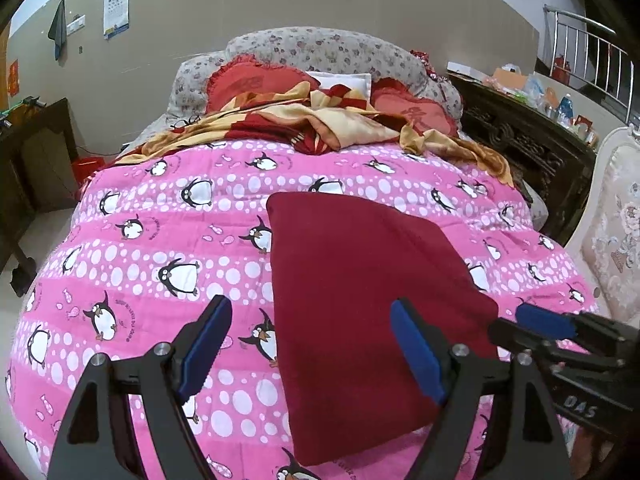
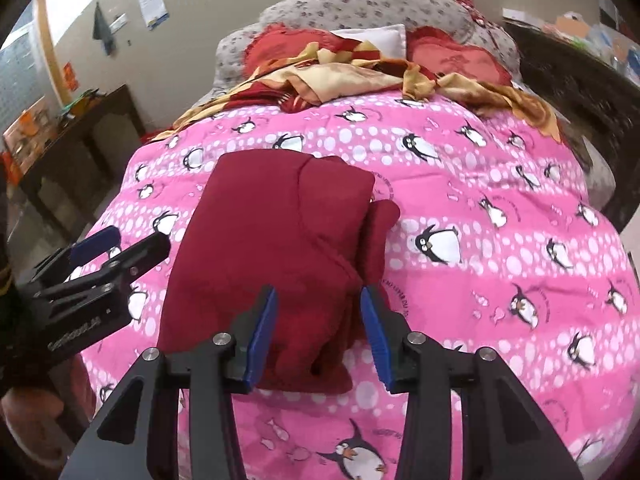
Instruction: Fold small clothes
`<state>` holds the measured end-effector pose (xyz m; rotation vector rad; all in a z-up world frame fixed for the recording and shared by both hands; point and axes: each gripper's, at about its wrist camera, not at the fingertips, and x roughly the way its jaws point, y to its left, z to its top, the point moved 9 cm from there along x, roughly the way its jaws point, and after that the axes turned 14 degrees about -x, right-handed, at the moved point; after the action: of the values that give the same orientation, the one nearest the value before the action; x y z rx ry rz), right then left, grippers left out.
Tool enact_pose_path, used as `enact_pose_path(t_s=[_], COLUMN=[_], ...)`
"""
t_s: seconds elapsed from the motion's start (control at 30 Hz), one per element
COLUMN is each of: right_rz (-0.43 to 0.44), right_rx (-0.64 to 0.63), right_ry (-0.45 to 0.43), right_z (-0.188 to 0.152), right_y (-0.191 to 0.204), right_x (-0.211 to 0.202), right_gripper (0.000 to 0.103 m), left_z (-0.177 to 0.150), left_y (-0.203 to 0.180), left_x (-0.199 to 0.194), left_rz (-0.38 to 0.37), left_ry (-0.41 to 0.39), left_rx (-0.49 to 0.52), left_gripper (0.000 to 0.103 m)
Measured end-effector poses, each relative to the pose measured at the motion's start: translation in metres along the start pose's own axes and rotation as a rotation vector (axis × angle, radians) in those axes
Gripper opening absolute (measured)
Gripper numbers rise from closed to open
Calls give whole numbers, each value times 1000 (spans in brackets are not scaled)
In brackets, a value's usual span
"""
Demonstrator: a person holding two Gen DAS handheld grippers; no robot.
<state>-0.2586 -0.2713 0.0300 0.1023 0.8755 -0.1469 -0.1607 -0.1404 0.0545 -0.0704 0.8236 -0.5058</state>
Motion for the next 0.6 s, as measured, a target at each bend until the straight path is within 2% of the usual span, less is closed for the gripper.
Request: enact_pose_path(t_s=[0.27, 0.6], right_rz=[-40, -45], right_rx=[-11, -36], right_ry=[-6, -12], right_z=[7, 16], right_y=[4, 9], right_x=[7, 12], right_gripper=[63, 66], left_z=[2, 1], left_y=[3, 7], left_x=[-6, -5], left_rz=[6, 15], left_ry=[-9, -7], left_rx=[-1, -4], left_gripper=[85, 85])
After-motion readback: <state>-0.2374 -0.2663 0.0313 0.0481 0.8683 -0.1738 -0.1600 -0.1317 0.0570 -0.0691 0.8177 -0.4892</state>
